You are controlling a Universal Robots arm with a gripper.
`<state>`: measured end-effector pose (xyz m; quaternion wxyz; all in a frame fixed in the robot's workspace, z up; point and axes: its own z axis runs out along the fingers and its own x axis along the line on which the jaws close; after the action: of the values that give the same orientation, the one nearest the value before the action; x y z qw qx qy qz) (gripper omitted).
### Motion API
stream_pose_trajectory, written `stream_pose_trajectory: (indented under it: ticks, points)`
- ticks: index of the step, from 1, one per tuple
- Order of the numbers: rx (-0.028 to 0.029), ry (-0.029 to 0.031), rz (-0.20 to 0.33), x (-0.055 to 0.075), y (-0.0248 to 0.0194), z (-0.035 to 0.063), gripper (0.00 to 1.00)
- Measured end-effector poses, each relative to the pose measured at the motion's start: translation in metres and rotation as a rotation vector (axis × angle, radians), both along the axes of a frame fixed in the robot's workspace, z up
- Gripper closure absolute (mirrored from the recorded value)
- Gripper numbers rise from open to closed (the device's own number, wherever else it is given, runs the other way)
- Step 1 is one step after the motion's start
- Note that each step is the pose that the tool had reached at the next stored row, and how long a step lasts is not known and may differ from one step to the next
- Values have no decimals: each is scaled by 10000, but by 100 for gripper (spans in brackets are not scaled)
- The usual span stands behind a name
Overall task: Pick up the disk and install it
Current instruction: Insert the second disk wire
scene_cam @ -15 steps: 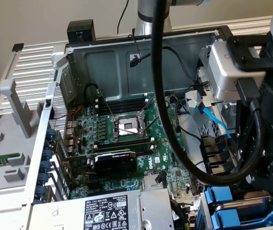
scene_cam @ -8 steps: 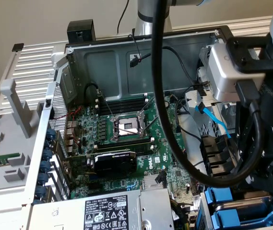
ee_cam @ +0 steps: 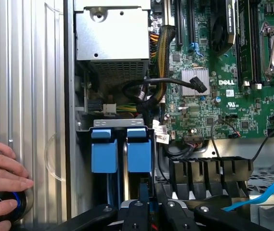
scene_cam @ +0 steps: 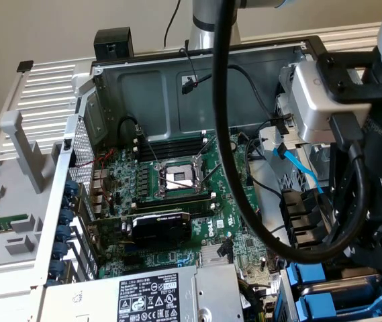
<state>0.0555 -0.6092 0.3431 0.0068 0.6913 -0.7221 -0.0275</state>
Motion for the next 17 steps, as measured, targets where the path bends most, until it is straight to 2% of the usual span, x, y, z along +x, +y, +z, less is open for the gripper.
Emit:
stream_pose_trajectory:
  ticks: [8, 17]
  points:
    - [0, 0, 0, 0, -21, 0, 84]
    - [6, 0, 0, 1, -25, -7, 84]
